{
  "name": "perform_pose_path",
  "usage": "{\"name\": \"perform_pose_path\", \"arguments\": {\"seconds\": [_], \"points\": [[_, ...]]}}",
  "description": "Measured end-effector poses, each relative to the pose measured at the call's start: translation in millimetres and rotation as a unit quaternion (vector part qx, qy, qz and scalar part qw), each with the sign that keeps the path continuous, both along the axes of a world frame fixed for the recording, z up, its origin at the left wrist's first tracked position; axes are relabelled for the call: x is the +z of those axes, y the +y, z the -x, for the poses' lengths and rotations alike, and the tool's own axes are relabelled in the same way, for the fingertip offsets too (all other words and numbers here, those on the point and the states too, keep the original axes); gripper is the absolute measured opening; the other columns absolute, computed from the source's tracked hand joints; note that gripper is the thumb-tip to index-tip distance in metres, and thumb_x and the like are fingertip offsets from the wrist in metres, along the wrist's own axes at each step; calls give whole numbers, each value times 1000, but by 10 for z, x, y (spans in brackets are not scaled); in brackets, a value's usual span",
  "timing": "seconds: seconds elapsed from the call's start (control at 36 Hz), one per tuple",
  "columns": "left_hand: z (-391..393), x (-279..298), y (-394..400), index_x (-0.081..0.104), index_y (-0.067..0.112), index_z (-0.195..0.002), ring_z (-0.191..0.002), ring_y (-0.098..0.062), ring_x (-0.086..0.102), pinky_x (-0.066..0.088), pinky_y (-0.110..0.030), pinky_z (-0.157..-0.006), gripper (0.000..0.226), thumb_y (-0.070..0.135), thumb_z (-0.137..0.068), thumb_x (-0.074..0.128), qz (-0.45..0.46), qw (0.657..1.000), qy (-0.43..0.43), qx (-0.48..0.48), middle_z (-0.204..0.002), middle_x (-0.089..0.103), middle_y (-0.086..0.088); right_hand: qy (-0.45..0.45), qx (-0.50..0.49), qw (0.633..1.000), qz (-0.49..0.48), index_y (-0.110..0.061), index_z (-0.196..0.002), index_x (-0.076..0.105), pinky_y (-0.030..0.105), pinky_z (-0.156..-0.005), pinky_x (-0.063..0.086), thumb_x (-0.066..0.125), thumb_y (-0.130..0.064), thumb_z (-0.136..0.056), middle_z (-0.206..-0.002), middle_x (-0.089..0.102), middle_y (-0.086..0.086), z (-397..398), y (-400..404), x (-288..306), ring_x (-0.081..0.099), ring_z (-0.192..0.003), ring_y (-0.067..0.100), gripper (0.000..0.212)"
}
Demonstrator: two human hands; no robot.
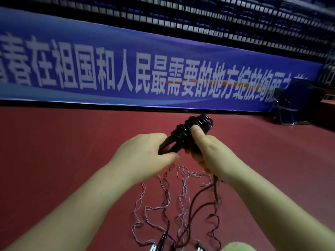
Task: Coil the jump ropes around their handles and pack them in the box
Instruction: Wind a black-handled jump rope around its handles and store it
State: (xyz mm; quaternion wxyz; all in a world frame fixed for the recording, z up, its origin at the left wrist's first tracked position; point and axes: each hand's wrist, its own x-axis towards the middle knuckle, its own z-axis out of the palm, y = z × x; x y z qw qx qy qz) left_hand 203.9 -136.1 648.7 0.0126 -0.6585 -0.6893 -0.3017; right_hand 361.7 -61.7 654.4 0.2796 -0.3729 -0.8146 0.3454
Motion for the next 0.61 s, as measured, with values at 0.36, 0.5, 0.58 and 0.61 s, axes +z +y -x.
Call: {"name": "perform_pose_path", "arguments": {"seconds": [0.36,0.5,0.58,0.61], "points": [[-177,185,-340,69,9,-103,-66,-19,66,53,-31,-69,73,75,-79,49,308,621,-544,-473,-76,69,-5,166,56,984,-7,-25,-45,39,28,-48,15,30,-63,-81,-49,25,-9,-348,-538,335,18,-46,12,53],[-450,324,-454,61,14,-68,-36,-8,32,38,-22,-47,67,73,-79,29,253,677,-583,-370,-46,39,4,169,39,984,-41,-25,-49,43,24,-48,21,29,-75,-79,-47,33,-11,-472,-551,391,24,-43,7,59],[-573,369,-487,56,13,-66,-40,-12,24,29,-26,-48,61,67,-76,29,201,758,-534,-315,-45,37,2,146,27,988,-31,-23,-55,36,25,-48,21,23,-75,-85,-47,32,-11,-592,-612,428,23,-44,9,62],[-598,376,-492,56,13,-66,-42,-12,24,26,-28,-50,61,67,-76,29,185,781,-516,-299,-45,37,2,138,27,990,-27,-21,-56,36,26,-47,21,23,-72,-80,-47,32,-11,-620,-643,443,23,-44,9,57]]}}
